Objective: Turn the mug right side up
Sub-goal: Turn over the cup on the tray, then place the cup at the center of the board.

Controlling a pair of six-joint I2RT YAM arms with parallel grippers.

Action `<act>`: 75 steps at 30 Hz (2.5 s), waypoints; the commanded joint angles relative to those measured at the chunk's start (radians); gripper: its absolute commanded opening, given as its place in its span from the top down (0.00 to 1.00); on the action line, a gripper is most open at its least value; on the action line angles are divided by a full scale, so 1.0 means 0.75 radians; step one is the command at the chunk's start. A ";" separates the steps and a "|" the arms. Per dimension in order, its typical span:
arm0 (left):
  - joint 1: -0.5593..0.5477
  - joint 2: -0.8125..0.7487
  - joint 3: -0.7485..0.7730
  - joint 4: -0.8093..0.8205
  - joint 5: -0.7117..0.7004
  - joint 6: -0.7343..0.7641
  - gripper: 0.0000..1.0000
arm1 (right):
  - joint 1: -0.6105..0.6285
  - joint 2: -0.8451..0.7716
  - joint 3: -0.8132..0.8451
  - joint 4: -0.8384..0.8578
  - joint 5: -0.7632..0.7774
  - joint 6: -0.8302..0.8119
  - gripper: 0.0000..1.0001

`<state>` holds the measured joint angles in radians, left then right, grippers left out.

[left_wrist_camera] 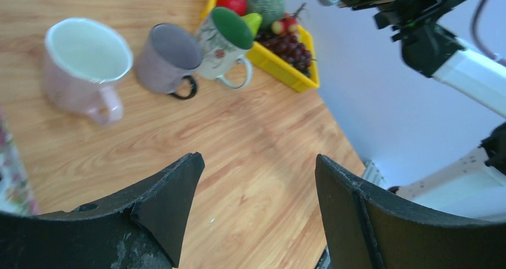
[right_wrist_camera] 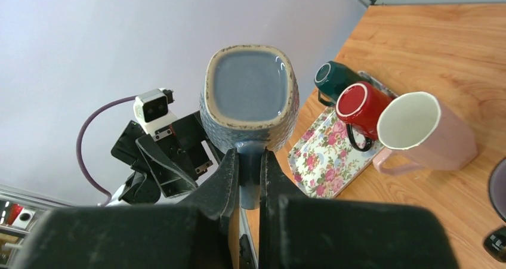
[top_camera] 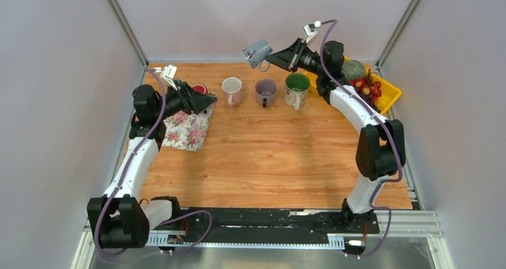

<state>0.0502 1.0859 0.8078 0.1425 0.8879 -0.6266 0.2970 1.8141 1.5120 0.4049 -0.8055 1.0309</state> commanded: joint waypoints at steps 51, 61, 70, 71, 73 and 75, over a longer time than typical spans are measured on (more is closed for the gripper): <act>-0.777 0.866 0.499 1.647 -0.116 -0.963 0.26 | -0.003 -0.501 -0.926 1.358 0.425 0.099 1.00; -0.775 0.824 0.468 1.645 -0.123 -0.934 0.36 | 0.046 -0.496 -0.968 1.379 0.429 0.083 1.00; -0.754 0.798 0.470 1.655 -0.136 -0.946 0.52 | 0.059 -0.542 -1.028 1.369 0.441 0.094 1.00; -0.747 0.796 0.470 1.656 -0.138 -0.951 0.56 | 0.062 -0.545 -1.033 1.371 0.440 0.094 1.00; -0.740 0.791 0.472 1.652 -0.140 -0.953 0.60 | 0.065 -0.547 -1.037 1.376 0.435 0.093 1.00; -0.736 0.789 0.469 1.650 -0.145 -0.958 0.63 | 0.068 -0.549 -1.041 1.379 0.434 0.096 1.00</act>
<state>-0.5148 1.7405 1.1404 1.2972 0.8070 -1.3365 0.3397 1.4258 0.7483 1.3743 -0.4656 1.1091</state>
